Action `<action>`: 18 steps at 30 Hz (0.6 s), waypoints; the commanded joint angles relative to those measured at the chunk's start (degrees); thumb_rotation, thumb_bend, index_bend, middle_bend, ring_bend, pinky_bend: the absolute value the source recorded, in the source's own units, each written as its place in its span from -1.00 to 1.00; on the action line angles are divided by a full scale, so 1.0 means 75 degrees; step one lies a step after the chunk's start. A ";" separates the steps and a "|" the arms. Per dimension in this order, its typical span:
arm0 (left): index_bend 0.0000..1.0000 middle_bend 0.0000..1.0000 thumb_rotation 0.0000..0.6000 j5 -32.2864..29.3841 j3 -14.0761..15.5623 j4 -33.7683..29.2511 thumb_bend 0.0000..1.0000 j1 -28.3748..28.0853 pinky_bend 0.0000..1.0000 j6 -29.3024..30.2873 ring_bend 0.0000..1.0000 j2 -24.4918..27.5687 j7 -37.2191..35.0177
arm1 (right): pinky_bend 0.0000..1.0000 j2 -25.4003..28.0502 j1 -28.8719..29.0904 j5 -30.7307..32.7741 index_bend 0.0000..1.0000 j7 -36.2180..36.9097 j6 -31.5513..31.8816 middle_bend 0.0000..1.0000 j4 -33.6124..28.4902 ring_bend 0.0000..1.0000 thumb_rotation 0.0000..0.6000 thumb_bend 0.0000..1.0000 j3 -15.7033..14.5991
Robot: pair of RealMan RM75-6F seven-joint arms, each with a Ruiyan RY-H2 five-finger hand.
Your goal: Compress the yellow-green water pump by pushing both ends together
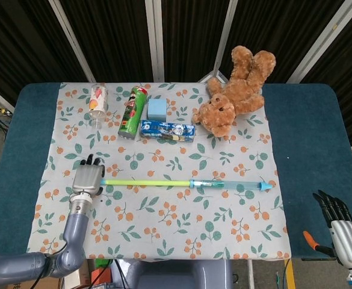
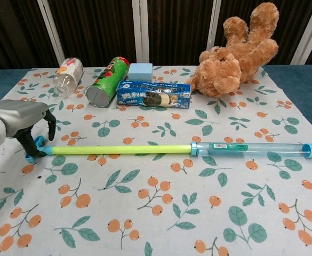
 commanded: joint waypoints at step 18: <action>-0.04 -0.65 1.00 -0.0362 0.0109 0.0689 -0.22 -0.0362 -0.63 -0.0184 -0.88 -0.0418 0.0066 | -1.00 0.0019 0.0000 0.0053 -1.00 0.0100 -0.0012 -1.00 -0.0010 -1.00 1.00 -0.34 0.0004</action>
